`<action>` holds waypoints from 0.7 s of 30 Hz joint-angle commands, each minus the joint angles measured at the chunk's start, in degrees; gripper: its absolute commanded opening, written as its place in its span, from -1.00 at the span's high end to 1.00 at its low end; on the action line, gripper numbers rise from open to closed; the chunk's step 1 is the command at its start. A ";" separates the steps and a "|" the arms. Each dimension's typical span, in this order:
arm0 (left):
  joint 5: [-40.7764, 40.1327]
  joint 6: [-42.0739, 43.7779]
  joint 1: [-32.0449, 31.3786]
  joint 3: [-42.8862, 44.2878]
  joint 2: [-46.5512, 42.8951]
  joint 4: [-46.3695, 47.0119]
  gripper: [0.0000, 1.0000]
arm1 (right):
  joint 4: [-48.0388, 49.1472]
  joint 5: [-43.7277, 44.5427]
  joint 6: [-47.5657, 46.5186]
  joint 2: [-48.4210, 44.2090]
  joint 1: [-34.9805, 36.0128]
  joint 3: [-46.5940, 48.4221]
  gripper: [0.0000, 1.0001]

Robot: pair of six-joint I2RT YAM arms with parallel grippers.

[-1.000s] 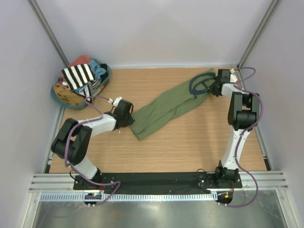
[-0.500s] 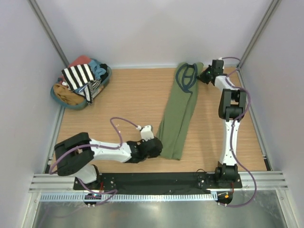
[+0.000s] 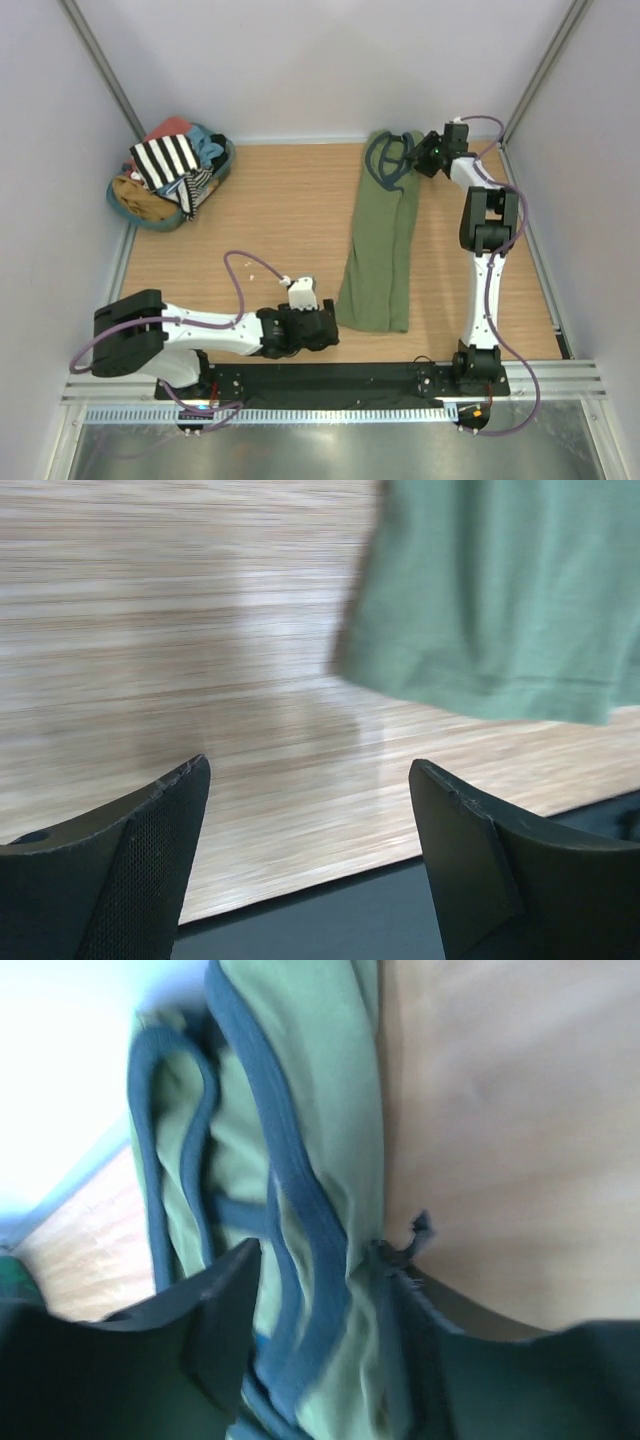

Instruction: Fold and stack the tank tops

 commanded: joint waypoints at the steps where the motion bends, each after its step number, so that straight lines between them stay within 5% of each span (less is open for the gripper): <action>1: -4.23 0.83 1.75 -1.33 -3.00 -10.91 -0.66 | -3.87 2.82 -4.06 -9.92 0.00 -6.24 -0.12; 8: 2.35 15.95 12.65 -0.45 -6.78 -3.63 -0.64 | -2.99 9.30 -6.09 -30.40 1.31 -33.88 -0.55; 17: 8.86 23.78 18.02 8.24 3.84 1.21 -0.59 | 2.10 8.89 -4.50 -57.81 2.90 -69.41 -0.31; 21: 13.51 23.26 19.16 8.34 7.71 4.37 -0.56 | 1.14 8.89 -5.56 -62.67 5.18 -74.45 -0.39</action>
